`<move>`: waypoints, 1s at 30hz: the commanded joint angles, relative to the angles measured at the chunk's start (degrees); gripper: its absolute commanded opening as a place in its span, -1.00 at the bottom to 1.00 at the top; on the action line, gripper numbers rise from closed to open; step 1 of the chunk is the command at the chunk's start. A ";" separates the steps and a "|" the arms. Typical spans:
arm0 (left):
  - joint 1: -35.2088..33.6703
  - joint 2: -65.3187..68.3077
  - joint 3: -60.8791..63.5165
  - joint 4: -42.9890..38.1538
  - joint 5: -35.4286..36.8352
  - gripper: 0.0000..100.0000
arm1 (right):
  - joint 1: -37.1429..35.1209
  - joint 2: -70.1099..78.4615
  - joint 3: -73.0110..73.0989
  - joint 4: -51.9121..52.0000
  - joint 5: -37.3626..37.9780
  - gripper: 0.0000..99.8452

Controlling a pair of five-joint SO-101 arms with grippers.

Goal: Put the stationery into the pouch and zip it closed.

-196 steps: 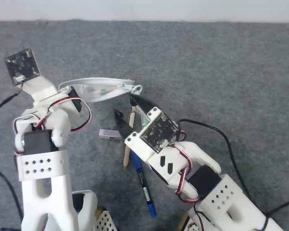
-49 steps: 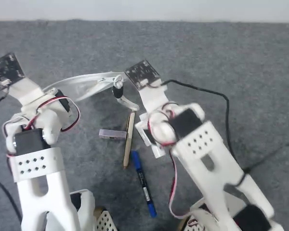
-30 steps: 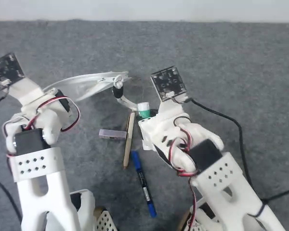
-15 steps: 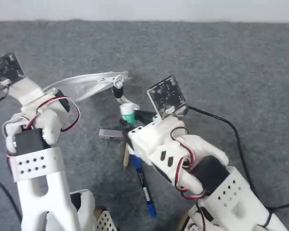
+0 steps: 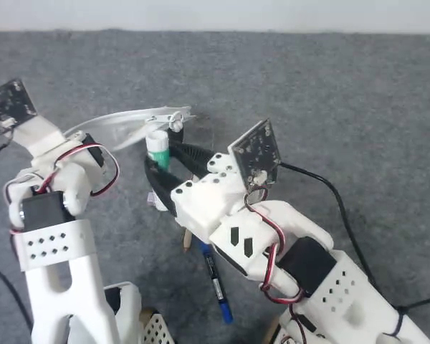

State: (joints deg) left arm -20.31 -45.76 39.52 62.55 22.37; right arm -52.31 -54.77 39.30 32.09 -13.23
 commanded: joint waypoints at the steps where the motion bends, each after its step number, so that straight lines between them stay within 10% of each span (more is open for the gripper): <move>1: -0.18 0.18 -1.80 0.09 0.62 -0.98 | -0.57 -1.98 -0.44 -4.35 -0.26 -0.99; 30: 5.98 0.00 -2.68 -0.53 0.44 -0.98 | 4.53 5.58 12.40 -46.73 5.89 -0.99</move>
State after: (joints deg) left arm -14.51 -45.85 39.43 62.55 22.37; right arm -48.70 -52.57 52.75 -11.69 -8.31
